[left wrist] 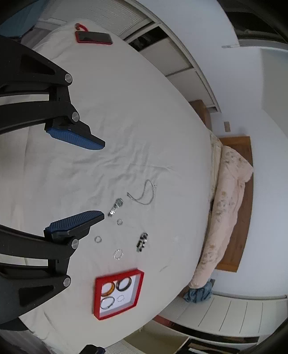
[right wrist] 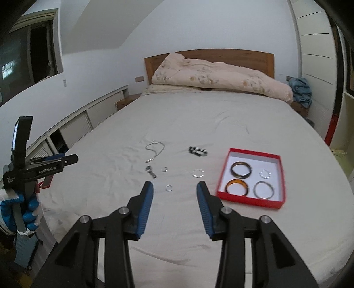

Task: Organize jewelry
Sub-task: 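Withdraw both tools from the box back over the bed, then grasp the wristwatch with the left tool while the right tool grasps a small silver ring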

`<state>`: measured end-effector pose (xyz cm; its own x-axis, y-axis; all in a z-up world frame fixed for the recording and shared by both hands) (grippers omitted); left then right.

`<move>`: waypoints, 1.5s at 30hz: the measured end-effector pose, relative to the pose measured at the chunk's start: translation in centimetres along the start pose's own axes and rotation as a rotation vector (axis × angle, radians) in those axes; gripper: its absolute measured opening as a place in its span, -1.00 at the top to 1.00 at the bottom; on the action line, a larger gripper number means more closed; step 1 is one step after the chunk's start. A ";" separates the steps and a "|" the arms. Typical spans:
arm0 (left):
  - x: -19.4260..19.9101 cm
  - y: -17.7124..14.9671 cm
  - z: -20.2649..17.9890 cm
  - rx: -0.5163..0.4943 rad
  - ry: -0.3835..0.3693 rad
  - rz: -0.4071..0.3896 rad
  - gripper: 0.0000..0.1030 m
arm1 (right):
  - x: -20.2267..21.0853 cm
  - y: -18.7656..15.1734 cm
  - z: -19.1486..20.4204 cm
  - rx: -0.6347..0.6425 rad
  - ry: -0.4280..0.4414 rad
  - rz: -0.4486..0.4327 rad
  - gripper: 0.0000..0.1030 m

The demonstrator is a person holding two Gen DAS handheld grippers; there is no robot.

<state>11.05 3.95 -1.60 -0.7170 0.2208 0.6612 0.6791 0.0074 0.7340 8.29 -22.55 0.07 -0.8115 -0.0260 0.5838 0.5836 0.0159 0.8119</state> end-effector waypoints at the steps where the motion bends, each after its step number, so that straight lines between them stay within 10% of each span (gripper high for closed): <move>1: -0.7 -0.3 0.4 0.003 0.005 0.010 -0.10 | -0.8 -0.3 0.6 0.010 0.008 0.009 0.24; 32: -25.3 -0.4 0.6 0.077 -0.105 0.237 -0.06 | -25.7 -6.6 6.8 0.066 0.157 0.303 0.24; 40: -28.8 -1.2 0.5 0.082 -0.111 0.283 0.28 | -28.6 -7.7 8.4 0.128 0.144 0.322 0.28; 45: -29.0 -0.9 0.0 0.079 -0.133 0.275 0.53 | -29.1 -7.7 8.5 0.153 0.129 0.316 0.63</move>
<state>31.16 -2.49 -21.43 -0.4813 0.3502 0.8036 0.8587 0.0043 0.5124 27.18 -13.41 -23.16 -0.5756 -0.1220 0.8086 0.7856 0.1918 0.5882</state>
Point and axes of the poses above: each gripper's, at about its wrist camera, not at the fingertips, and x roughly against the way its jaws point, z to its left, y to its top, the point moved 8 cm from there along -x, roughly the way its jaws point, and after that the axes turned 13 degrees about -y, right-handed, at the moved point
